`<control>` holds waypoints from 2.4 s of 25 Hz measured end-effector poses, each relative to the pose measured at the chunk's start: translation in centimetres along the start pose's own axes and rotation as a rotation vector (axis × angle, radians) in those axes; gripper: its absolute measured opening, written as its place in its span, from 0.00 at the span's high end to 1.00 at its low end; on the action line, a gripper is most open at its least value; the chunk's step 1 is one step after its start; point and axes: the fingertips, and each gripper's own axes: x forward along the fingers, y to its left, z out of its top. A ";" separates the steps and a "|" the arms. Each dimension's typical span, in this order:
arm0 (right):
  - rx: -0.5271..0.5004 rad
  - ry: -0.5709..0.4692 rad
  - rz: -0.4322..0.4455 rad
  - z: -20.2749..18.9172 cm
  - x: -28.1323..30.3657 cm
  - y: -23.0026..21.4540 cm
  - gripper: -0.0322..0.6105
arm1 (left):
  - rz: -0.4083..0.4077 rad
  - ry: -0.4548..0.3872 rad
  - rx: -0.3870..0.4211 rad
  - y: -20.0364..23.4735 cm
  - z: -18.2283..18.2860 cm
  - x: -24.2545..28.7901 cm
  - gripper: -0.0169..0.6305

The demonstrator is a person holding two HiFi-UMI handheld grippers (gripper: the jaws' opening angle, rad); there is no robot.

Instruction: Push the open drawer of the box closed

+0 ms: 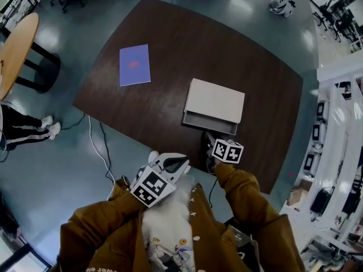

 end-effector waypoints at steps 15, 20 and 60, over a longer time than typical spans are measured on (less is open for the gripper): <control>0.009 -0.022 -0.001 3.5 1.6 -0.8 0.84 | 0.009 0.006 -0.004 -0.1 0.3 0.6 0.97; 0.008 -0.027 -0.004 4.4 2.1 -1.0 0.84 | 0.012 0.009 -0.007 0.0 0.4 0.7 0.97; -0.154 -0.263 0.182 3.0 -13.6 6.6 0.86 | -0.033 -0.051 -0.006 -3.1 1.1 -2.0 0.97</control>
